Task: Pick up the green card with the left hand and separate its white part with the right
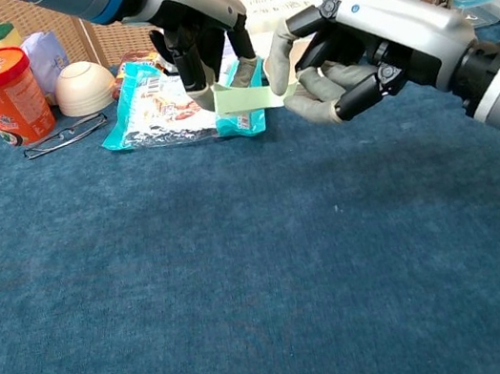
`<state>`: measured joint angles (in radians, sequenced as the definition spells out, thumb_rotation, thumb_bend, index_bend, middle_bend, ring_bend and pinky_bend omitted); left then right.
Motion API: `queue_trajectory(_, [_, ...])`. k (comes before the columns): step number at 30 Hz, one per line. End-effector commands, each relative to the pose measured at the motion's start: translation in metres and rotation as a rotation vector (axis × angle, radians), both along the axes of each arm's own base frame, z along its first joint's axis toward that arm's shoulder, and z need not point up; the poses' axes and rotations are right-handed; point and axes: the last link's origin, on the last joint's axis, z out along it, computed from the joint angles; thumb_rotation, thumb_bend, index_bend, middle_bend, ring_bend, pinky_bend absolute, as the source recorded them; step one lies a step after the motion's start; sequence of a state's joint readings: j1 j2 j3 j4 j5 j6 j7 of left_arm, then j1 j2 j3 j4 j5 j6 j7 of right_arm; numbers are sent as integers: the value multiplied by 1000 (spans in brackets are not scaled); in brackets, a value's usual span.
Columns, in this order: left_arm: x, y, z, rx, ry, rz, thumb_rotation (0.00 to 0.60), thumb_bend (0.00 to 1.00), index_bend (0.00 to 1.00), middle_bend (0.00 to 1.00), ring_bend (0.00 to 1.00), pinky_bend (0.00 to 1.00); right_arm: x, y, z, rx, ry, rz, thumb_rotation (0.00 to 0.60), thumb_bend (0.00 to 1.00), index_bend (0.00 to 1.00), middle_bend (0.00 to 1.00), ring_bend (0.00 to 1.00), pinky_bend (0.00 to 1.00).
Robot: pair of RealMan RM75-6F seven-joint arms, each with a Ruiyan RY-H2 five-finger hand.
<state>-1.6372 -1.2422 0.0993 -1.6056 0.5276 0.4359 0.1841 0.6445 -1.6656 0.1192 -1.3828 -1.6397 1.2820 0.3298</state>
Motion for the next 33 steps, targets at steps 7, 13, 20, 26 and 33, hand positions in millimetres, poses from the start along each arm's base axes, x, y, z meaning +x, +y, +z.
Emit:
queue_trajectory(7, [-1, 0, 0, -1, 3, -1, 600, 434, 633, 1000, 1000, 1000, 0, 0, 0, 0, -2, 1, 600, 440, 584, 892, 1000, 985])
queue_trajectory(13, [-2, -1, 0, -3, 3, -2, 600, 434, 632, 1000, 1000, 1000, 0, 1, 0, -3, -4, 1, 600, 455, 600, 897, 1000, 985])
queue_trajectory(20, [-2, -2, 0, -6, 2, -2, 600, 434, 632, 1000, 1000, 1000, -1, 1, 1, -6, -9, -1, 600, 457, 599, 897, 1000, 985])
queue_trajectory(26, [-3, -2, 0, -8, 1, -4, 600, 434, 632, 1000, 1000, 1000, -3, 0, 2, -7, -8, -3, 600, 456, 594, 896, 1000, 984])
queue_trajectory(33, [-1, -3, 0, -9, -8, -4, 600, 434, 631, 1000, 1000, 1000, -3, 0, 2, -2, -5, 1, 600, 456, 468, 892, 995, 975])
